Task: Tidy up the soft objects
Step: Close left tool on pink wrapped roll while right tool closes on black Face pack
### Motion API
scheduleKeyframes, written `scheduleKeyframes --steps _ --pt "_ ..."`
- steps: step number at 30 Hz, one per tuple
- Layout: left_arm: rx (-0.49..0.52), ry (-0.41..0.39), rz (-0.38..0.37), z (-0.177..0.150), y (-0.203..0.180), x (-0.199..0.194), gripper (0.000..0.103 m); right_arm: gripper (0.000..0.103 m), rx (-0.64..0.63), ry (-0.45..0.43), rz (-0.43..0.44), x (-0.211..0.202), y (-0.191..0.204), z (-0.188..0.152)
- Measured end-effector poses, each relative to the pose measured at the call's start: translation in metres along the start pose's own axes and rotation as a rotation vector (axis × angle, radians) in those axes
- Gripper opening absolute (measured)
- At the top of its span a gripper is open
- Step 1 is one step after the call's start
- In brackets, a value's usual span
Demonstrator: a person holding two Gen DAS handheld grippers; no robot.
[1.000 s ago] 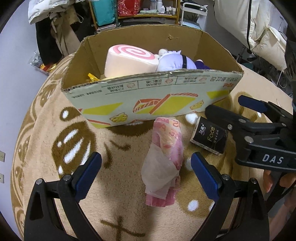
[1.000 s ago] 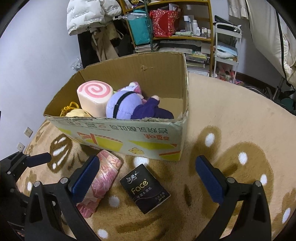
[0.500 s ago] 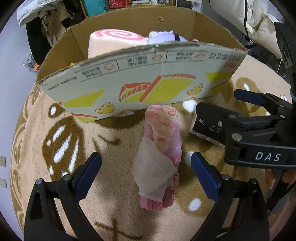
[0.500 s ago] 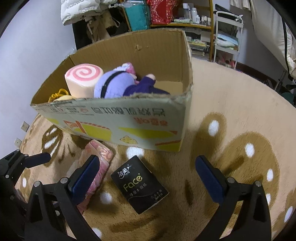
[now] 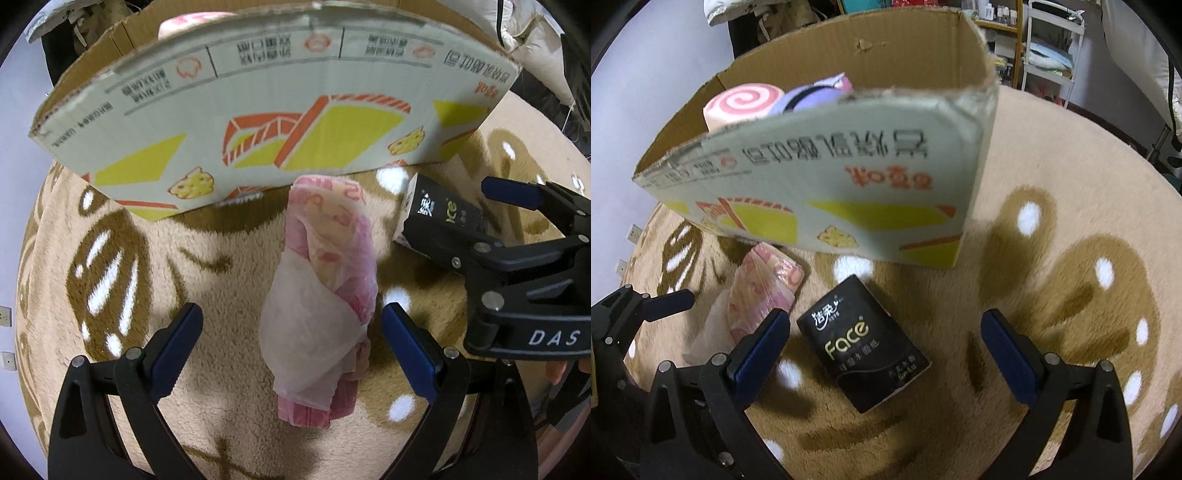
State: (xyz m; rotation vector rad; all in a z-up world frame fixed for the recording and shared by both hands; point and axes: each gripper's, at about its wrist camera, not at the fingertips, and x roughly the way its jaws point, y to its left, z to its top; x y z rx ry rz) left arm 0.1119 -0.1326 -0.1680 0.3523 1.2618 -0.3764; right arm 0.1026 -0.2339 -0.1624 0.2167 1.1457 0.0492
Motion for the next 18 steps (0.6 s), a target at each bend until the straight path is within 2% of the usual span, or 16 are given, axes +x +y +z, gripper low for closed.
scheduleKeyframes --steps 8,14,17,18 --pt "0.003 0.015 0.023 0.003 -0.008 0.020 0.096 0.103 -0.022 0.038 -0.027 0.007 0.002 -0.004" --pt "0.001 0.004 0.028 0.002 -0.010 0.020 0.096 0.096 -0.040 0.051 -0.056 0.009 0.008 -0.009" --pt "0.003 0.003 0.007 -0.001 -0.002 0.021 0.089 0.094 -0.051 0.055 -0.064 0.009 0.015 -0.017" --pt "0.004 0.005 -0.003 -0.001 0.003 0.019 0.085 0.090 -0.055 0.056 -0.066 0.009 0.017 -0.018"
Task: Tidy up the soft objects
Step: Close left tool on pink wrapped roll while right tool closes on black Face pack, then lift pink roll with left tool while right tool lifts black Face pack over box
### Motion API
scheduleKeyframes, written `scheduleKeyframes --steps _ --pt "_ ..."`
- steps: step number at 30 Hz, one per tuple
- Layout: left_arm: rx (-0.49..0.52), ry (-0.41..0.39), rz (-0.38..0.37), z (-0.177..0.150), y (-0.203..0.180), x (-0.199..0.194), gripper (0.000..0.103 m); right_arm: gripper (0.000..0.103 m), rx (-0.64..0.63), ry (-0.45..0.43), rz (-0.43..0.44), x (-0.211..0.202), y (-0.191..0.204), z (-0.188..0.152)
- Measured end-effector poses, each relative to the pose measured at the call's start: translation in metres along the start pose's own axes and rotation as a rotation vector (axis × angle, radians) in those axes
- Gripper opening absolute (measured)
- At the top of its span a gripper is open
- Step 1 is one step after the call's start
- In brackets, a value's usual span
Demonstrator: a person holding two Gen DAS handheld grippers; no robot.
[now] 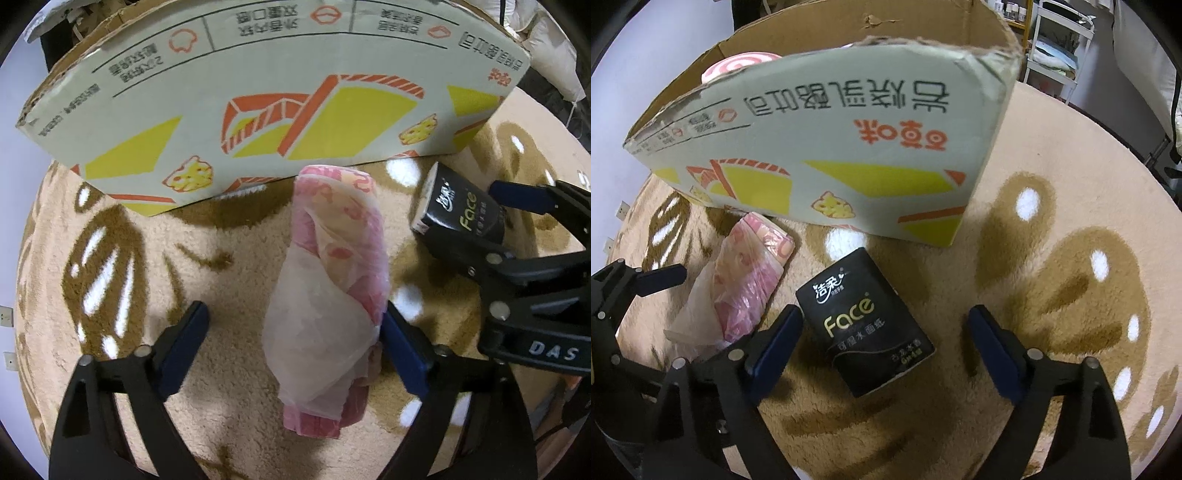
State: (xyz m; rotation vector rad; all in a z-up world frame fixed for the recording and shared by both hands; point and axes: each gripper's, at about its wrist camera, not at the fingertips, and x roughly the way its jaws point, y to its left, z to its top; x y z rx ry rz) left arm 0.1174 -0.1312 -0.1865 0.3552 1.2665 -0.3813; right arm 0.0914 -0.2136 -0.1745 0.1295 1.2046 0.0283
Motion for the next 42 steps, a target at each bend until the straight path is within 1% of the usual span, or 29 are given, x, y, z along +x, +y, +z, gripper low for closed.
scheduleKeyframes --steps 1,2,4,8,10,11,13,14,16,19,23,26,27,30,33,35,38,42 --pt "0.003 -0.001 -0.003 -0.001 0.003 0.001 0.084 0.087 -0.006 0.001 -0.004 0.000 0.002 -0.001" --pt "0.006 -0.003 -0.001 -0.001 -0.002 -0.001 0.083 0.086 -0.010 0.001 -0.007 -0.001 0.003 -0.002" --pt "0.009 -0.001 -0.019 -0.001 -0.004 -0.002 0.076 0.078 -0.013 0.002 -0.001 -0.001 0.006 -0.001" --pt "-0.016 0.004 -0.034 -0.004 -0.001 -0.001 0.070 0.070 -0.025 0.006 -0.010 0.001 0.012 0.000" --pt "-0.024 0.005 -0.040 -0.004 0.002 -0.002 0.064 0.064 -0.028 0.006 -0.015 0.000 0.015 -0.002" --pt "-0.030 0.006 -0.043 -0.005 0.004 -0.003 0.063 0.064 -0.028 0.006 -0.015 0.000 0.015 -0.002" --pt "-0.032 0.006 -0.043 -0.005 0.005 -0.004 0.058 0.062 -0.026 0.005 -0.016 -0.002 0.014 -0.002" --pt "-0.030 0.006 -0.041 -0.006 0.009 -0.006 0.057 0.062 -0.026 0.006 -0.013 -0.006 0.007 0.000" --pt "-0.022 0.003 -0.033 -0.008 0.010 -0.008 0.049 0.061 -0.025 0.002 -0.012 -0.009 0.004 0.000" --pt "-0.015 0.000 -0.027 -0.011 0.014 -0.011 0.043 0.060 -0.024 -0.005 -0.006 -0.013 0.001 0.000" --pt "-0.031 -0.001 -0.044 -0.014 0.020 -0.018 0.036 0.059 -0.022 -0.026 0.024 -0.022 -0.004 0.000" --pt "-0.043 -0.014 -0.058 -0.021 0.029 -0.030 0.022 0.059 -0.024 -0.048 0.034 -0.030 -0.005 -0.002" --pt "-0.042 -0.017 -0.063 -0.022 0.032 -0.032 0.019 0.059 -0.025 -0.053 0.040 -0.033 -0.004 -0.003" --pt "-0.038 -0.037 -0.043 -0.030 0.031 -0.043 0.018 0.059 -0.025 -0.078 0.052 -0.043 -0.005 -0.004" --pt "-0.047 -0.069 -0.023 -0.038 0.039 -0.059 0.018 0.059 -0.021 -0.100 0.066 -0.051 -0.009 -0.006" --pt "-0.058 -0.105 -0.010 -0.044 0.045 -0.072 0.018 0.059 -0.015 -0.118 0.067 -0.057 -0.011 -0.006" --pt "-0.074 -0.156 0.009 -0.050 0.050 -0.092 0.018 0.059 -0.021 -0.176 0.056 -0.072 -0.012 -0.004" --pt "-0.092 -0.216 0.054 -0.059 0.058 -0.114 0.018 0.058 -0.013 -0.227 0.057 -0.088 -0.009 -0.005"
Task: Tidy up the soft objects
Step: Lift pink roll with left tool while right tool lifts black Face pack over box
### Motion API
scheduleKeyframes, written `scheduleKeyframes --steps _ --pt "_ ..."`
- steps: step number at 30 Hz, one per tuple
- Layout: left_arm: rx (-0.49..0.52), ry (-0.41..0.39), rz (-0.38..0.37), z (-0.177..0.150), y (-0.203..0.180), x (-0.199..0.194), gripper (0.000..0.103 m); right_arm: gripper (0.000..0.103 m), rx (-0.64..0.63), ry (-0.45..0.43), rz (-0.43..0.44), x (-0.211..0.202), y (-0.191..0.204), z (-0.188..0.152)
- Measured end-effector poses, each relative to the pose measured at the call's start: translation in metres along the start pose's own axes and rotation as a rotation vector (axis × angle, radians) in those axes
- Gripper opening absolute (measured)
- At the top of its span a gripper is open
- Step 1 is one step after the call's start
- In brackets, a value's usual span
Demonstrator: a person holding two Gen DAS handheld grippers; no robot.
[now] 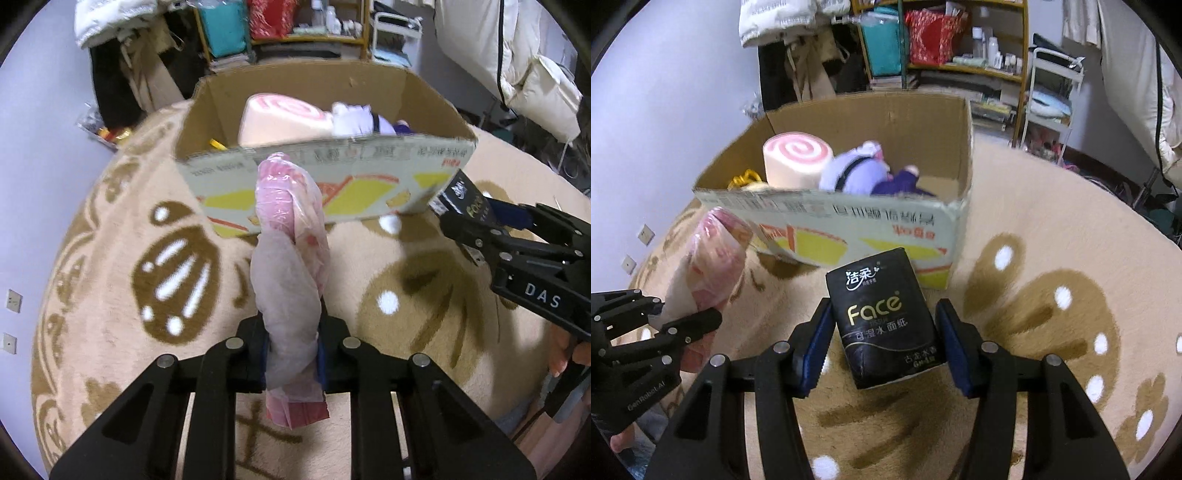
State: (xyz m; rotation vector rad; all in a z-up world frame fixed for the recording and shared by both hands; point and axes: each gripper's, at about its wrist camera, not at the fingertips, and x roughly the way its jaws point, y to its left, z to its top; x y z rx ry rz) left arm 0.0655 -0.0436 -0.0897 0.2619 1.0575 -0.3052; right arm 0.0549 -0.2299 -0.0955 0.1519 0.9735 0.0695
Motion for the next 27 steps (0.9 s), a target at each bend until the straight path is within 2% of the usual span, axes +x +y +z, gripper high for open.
scheduleKeyframes --steps 5,10,19,27 --pt "-0.018 -0.083 0.030 0.006 -0.002 -0.027 0.018 0.058 -0.011 -0.070 0.014 -0.020 0.007 0.003" --pt "-0.004 -0.190 0.072 0.017 -0.025 -0.045 0.018 0.058 -0.016 -0.140 0.031 -0.037 0.014 0.006" --pt "0.013 -0.365 0.080 0.030 -0.030 -0.067 0.018 0.058 0.002 -0.265 0.048 -0.057 0.013 0.019" --pt "0.004 -0.411 0.075 0.046 -0.026 -0.064 0.018 0.058 -0.001 -0.332 0.046 -0.059 0.015 0.034"
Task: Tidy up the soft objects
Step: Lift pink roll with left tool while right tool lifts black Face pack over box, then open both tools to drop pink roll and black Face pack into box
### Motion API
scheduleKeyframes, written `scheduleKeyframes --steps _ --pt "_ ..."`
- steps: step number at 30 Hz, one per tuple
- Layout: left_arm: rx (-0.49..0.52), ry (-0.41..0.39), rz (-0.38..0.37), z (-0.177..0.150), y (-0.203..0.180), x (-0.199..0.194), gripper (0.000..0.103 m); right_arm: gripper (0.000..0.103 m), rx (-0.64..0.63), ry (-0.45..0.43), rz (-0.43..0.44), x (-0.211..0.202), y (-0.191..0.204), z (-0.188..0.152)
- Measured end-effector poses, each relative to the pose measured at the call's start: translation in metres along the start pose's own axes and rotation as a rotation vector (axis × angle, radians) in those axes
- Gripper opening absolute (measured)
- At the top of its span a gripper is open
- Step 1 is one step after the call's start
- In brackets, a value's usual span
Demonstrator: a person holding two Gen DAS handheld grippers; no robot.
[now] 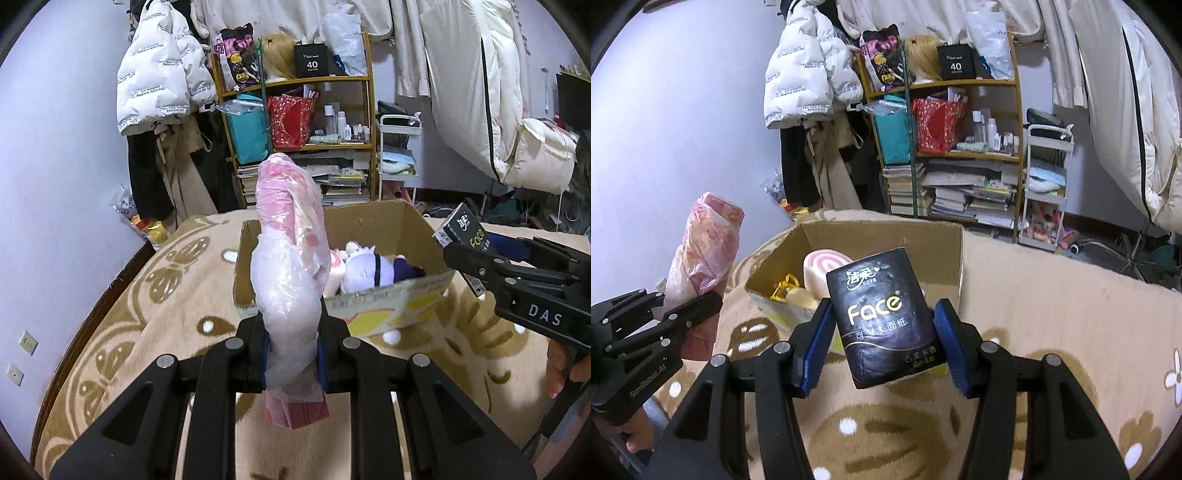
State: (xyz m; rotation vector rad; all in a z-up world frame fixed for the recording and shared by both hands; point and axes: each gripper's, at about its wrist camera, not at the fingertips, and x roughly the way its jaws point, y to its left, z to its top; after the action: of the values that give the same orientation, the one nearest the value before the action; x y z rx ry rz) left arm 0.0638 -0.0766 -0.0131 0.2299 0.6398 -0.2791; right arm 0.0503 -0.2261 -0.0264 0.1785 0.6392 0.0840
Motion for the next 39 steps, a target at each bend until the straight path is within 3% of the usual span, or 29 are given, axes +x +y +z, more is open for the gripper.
scheduleKeyframes --steps 10,19,36,39 --pt "0.008 -0.023 0.023 0.011 0.003 0.023 0.018 0.058 -0.004 -0.081 -0.005 0.012 -0.001 0.017" --pt "-0.001 0.004 -0.005 0.022 0.009 0.052 0.018 0.058 -0.031 -0.127 0.005 0.027 -0.005 0.027" --pt "-0.101 0.130 -0.061 0.022 0.025 0.091 0.023 0.059 -0.014 -0.044 0.001 0.067 -0.023 0.025" --pt "-0.122 0.148 -0.058 0.022 0.028 0.092 0.029 0.059 0.002 -0.027 0.018 0.070 -0.026 0.023"
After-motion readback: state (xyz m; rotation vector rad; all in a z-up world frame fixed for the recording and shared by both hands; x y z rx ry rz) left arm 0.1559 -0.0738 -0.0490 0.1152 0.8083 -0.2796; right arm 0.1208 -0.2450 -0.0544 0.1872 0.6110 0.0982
